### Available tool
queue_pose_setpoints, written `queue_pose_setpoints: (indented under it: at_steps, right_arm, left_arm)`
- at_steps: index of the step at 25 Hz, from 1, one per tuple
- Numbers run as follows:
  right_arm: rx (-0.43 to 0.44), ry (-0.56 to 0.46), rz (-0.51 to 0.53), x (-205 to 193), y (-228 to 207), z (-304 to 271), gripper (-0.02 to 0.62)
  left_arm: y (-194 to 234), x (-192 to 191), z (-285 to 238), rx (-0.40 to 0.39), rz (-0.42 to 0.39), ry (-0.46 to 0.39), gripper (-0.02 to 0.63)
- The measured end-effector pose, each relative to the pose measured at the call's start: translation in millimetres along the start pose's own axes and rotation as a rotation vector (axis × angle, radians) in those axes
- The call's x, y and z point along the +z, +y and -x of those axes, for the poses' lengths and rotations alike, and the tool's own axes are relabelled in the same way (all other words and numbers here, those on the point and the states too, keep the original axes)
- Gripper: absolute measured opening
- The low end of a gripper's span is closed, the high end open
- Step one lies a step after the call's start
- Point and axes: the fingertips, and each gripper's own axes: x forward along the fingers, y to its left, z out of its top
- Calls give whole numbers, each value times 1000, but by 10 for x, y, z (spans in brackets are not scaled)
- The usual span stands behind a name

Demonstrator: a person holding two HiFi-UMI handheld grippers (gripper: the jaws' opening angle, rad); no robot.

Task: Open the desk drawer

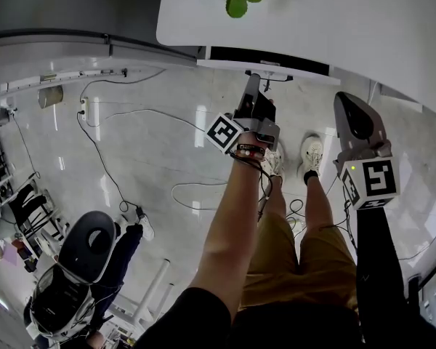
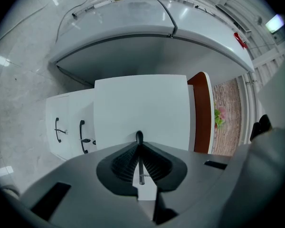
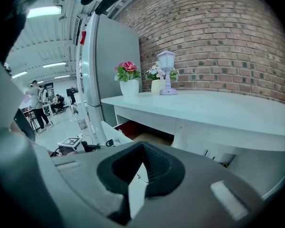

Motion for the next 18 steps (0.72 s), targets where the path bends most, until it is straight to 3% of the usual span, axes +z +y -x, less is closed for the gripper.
queue_pose_setpoints:
  at_steps: [18]
  right_arm:
    - [39,-29,10,91,207,-32,0]
  left_arm:
    - [99,-25,419,48,5,1,32]
